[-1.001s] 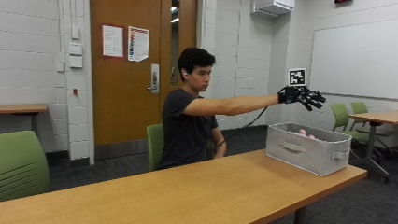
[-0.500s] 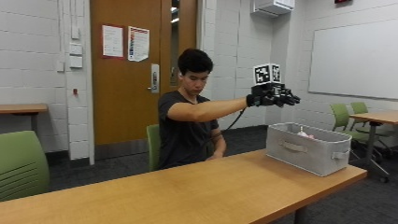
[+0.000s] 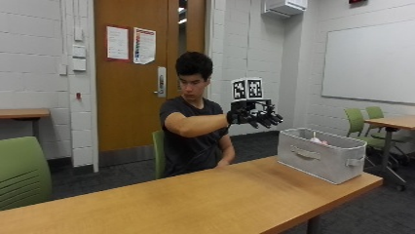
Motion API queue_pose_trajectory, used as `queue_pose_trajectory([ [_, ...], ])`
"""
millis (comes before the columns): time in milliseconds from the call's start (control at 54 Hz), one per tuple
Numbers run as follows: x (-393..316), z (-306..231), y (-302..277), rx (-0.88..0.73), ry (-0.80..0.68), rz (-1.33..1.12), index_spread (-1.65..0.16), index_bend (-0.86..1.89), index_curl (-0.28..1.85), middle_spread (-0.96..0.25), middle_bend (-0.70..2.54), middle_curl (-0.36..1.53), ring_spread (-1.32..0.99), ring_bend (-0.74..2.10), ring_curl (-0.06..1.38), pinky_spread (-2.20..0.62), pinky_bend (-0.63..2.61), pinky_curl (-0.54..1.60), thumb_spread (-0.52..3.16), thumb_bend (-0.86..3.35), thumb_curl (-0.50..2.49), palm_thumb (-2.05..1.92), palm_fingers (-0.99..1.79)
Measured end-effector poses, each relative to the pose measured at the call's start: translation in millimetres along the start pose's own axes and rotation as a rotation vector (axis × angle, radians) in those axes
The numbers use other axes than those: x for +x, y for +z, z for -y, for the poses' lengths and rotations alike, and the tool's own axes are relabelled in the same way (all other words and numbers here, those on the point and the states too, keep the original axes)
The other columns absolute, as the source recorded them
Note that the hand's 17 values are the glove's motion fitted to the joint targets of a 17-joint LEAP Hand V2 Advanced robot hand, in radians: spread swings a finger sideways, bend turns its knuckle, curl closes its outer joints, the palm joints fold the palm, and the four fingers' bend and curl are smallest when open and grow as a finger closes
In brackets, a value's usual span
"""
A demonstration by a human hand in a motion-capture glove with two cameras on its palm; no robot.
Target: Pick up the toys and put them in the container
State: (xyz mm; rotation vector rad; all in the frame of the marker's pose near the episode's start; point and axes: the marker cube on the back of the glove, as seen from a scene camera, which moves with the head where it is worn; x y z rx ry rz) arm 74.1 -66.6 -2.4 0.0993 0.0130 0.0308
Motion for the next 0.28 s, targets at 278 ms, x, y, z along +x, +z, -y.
queue_pose_trajectory([
  [278, 15, -5, 7, -0.004, 0.013, 0.019, -0.36, 0.16, 0.36, -0.15, 0.22, 0.46, -0.26, 0.63, 0.29, -0.09, 0.97, 0.31, 0.94, -0.13, 0.07, -0.19, 0.12],
])
